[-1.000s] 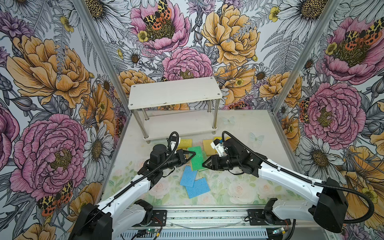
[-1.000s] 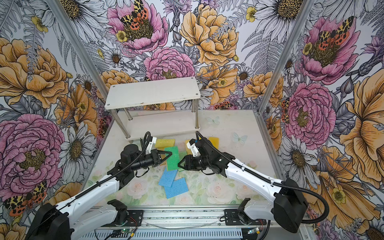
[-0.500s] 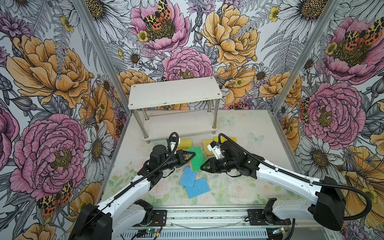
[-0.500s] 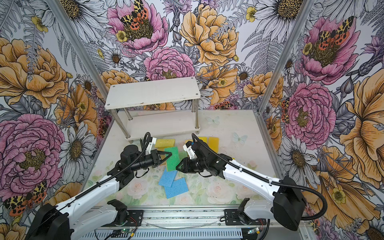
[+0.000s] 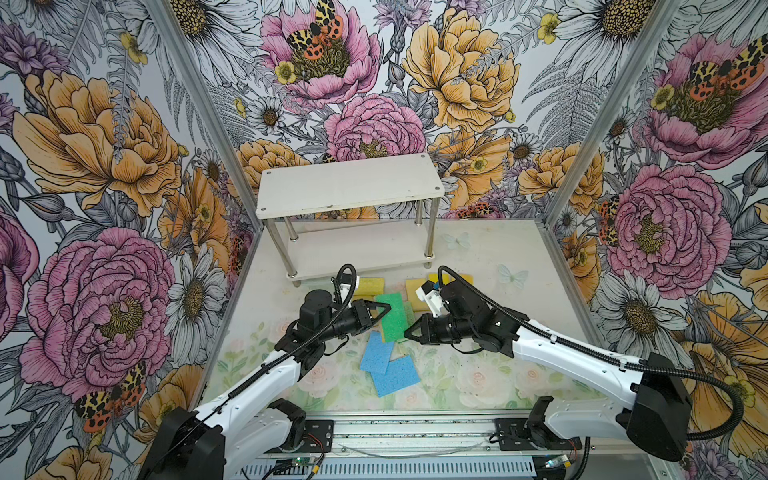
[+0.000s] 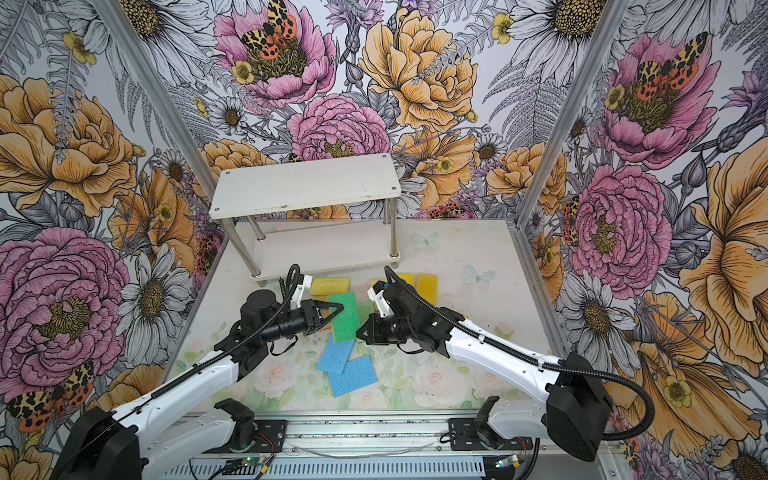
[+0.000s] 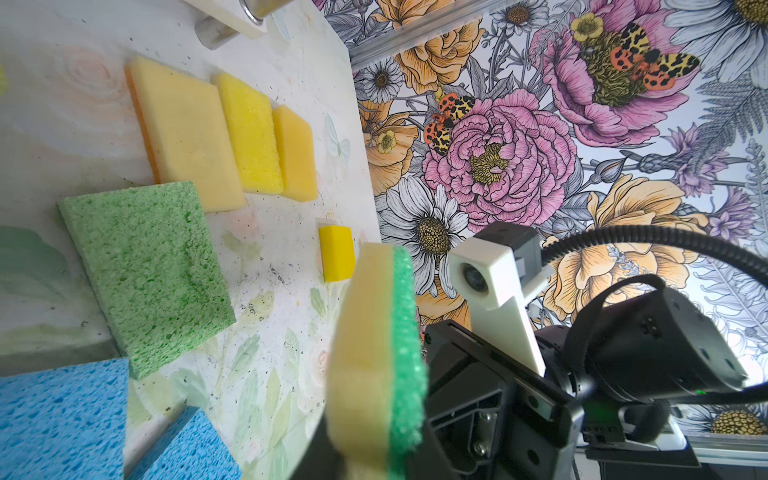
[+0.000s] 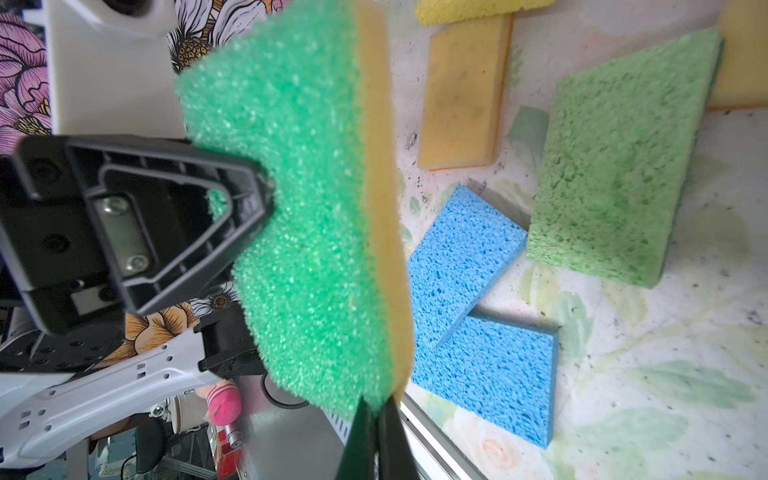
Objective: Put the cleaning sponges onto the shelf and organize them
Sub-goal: 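Carry the green sponge toward the lower shelf tier while the left arm withdraws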
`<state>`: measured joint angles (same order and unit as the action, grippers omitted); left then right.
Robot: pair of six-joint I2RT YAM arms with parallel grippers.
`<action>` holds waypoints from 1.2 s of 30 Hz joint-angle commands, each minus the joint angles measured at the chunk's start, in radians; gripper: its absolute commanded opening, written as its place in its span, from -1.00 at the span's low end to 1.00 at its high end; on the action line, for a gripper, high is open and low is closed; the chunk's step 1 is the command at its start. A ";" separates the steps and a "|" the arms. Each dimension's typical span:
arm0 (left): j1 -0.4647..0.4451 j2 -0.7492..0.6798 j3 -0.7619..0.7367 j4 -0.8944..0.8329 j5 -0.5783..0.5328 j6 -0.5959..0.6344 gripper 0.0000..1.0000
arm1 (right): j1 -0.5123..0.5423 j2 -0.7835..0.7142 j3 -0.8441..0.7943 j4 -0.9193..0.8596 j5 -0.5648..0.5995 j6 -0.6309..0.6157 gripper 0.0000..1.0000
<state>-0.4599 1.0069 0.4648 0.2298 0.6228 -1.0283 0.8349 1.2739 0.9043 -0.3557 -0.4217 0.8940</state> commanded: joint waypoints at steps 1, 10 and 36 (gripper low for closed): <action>0.020 -0.035 -0.011 -0.001 0.016 0.006 -0.02 | 0.006 0.008 0.047 0.021 0.044 0.008 -1.00; 0.078 -0.393 0.067 -0.486 -0.293 0.150 0.67 | -0.020 0.126 0.143 0.023 0.085 0.026 -1.00; 0.122 -0.841 0.298 -1.166 -0.786 0.324 0.95 | -0.026 0.867 0.899 0.189 -0.007 0.051 -1.00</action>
<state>-0.3435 0.1795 0.7456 -0.8909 -0.1211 -0.7330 0.8101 2.0983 1.7313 -0.1993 -0.4175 0.9424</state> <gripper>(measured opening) 0.973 0.048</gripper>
